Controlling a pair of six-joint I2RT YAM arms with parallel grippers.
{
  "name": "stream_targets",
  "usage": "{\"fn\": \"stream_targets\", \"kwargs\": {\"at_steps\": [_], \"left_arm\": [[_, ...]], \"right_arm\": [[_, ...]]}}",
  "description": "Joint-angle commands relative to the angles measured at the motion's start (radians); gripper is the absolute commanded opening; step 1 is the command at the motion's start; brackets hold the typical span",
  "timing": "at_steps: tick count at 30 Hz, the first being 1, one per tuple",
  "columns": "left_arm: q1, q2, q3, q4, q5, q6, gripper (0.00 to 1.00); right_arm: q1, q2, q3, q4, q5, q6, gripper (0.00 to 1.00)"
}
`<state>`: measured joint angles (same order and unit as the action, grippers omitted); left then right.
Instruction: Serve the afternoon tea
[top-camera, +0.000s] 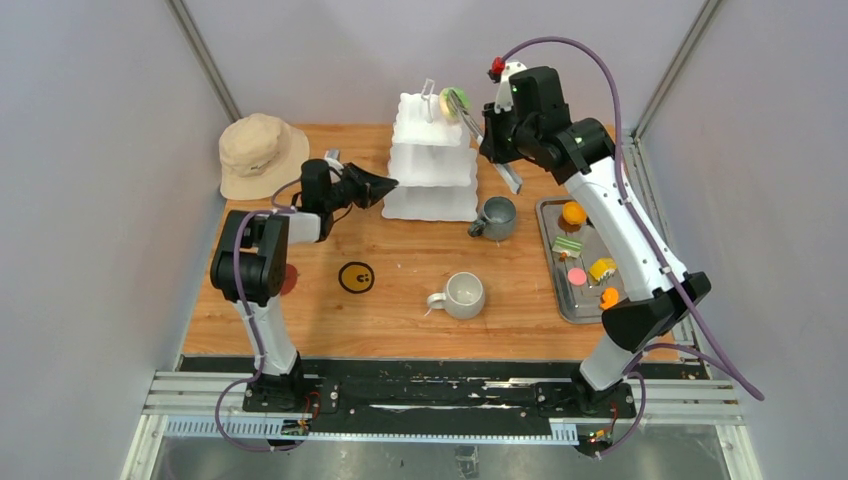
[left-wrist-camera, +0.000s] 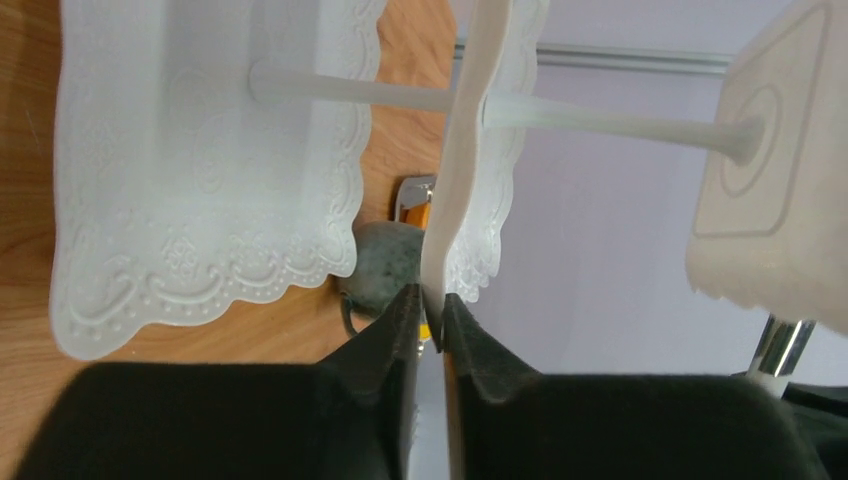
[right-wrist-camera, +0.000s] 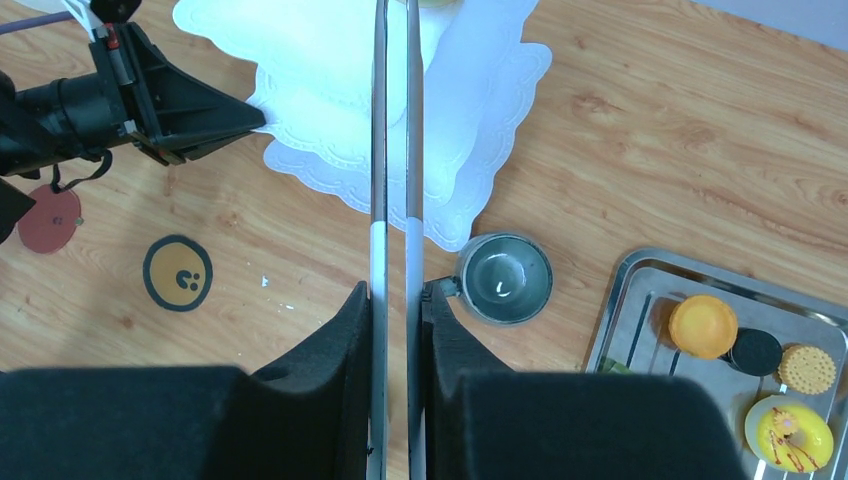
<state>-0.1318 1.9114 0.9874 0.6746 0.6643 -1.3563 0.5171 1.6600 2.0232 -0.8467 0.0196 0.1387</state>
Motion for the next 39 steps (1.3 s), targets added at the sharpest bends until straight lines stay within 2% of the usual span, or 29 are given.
{"fn": "stream_targets", "kwargs": {"at_steps": [1, 5, 7, 9, 14, 20, 26, 32, 39], "left_arm": [[-0.008, -0.066, -0.031, 0.083, -0.002, -0.007, 0.25], [-0.008, -0.091, -0.059, 0.081, -0.011, -0.002, 0.59], [-0.008, -0.105, -0.067, 0.072, -0.014, 0.009, 0.67], [-0.008, -0.12, -0.071, 0.051, -0.014, 0.027, 0.71], [-0.008, -0.184, -0.08, -0.056, -0.029, 0.108, 0.76], [-0.007, -0.289, -0.08, -0.277, -0.082, 0.268, 0.77], [-0.008, -0.391, -0.069, -0.451, -0.13, 0.382, 0.78], [-0.008, -0.472, -0.037, -0.606, -0.191, 0.478, 0.78], [-0.008, -0.545, -0.003, -0.715, -0.248, 0.552, 0.79]], "right_arm": [[0.012, 0.008, 0.047, 0.003, 0.0, -0.016, 0.01], [0.013, 0.014, 0.048, 0.001, 0.02, -0.016, 0.01], [0.014, 0.023, 0.051, 0.001, 0.022, -0.019, 0.01], [0.014, 0.032, 0.057, 0.001, 0.02, -0.019, 0.01], [0.015, 0.063, 0.083, 0.003, 0.02, -0.018, 0.01], [0.015, 0.108, 0.131, -0.005, 0.018, -0.014, 0.01], [0.015, 0.122, 0.144, -0.011, 0.02, -0.005, 0.25], [0.015, 0.108, 0.14, -0.01, 0.017, -0.002, 0.41], [0.015, 0.073, 0.124, 0.004, 0.007, 0.007, 0.43]]}}
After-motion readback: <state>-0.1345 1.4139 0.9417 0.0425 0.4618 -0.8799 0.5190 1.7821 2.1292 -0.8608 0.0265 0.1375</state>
